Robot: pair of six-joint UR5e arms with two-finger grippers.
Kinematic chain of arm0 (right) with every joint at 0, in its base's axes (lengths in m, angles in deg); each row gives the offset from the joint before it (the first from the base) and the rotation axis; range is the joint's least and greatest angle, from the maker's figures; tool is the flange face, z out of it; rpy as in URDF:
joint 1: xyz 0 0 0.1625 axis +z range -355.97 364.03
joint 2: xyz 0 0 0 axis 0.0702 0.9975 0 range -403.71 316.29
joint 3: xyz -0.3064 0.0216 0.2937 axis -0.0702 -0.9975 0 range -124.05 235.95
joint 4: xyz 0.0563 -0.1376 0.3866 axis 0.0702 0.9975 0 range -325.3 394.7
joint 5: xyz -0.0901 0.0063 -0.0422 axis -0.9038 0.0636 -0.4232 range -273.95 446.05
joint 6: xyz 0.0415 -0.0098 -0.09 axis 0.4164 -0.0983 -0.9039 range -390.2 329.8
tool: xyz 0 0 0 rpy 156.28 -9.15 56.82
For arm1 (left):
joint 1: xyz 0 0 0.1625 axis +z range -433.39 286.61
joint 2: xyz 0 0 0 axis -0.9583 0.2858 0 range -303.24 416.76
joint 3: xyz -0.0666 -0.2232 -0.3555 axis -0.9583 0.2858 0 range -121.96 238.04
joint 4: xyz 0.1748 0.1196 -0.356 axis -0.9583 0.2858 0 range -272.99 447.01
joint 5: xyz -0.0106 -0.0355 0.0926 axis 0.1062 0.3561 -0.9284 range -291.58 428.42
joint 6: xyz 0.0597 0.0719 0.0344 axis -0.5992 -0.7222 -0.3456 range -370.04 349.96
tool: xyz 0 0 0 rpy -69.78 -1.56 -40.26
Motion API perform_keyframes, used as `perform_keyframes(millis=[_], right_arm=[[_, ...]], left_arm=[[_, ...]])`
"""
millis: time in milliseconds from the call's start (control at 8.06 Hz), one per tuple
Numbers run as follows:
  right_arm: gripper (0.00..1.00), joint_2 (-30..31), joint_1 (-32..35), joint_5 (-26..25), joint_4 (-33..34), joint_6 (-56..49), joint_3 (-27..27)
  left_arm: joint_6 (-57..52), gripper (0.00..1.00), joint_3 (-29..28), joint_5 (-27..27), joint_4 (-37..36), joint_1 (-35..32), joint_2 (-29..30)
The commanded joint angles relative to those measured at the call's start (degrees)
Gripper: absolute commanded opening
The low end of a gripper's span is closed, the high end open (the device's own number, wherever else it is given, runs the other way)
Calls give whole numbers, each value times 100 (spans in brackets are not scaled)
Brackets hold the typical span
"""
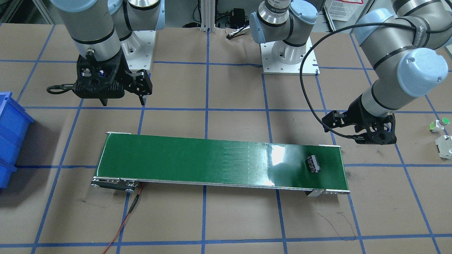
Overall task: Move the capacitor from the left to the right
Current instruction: 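Withdraw the left gripper while the right gripper moves toward the capacitor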
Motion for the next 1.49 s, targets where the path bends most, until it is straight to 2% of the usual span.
perform_keyframes(millis=[0,124,497,869,993,1117,1241,1366], right_arm=[[100,-249,0,-26,79,4,8],[100,-363,0,-18,228,4,17],[100,-829,0,0,1087,13,332],[100,-883,0,26,1205,22,378],[100,-883,0,35,1214,22,386],[100,-892,0,-26,1405,22,378],[100,-935,0,-35,1799,57,386],[100,-997,0,-52,1802,101,395]], left_arm=[[-86,100,-3,-395,430,76,-469],[-86,100,-3,-798,439,76,-514],[-17,100,-3,-837,510,76,-515],[-16,100,6,-732,571,-12,-620],[-7,100,-3,-540,571,-21,-759],[1,100,-3,-269,580,-21,-830],[2,100,6,-292,589,-12,-761],[2,100,23,-292,615,-12,-786]])
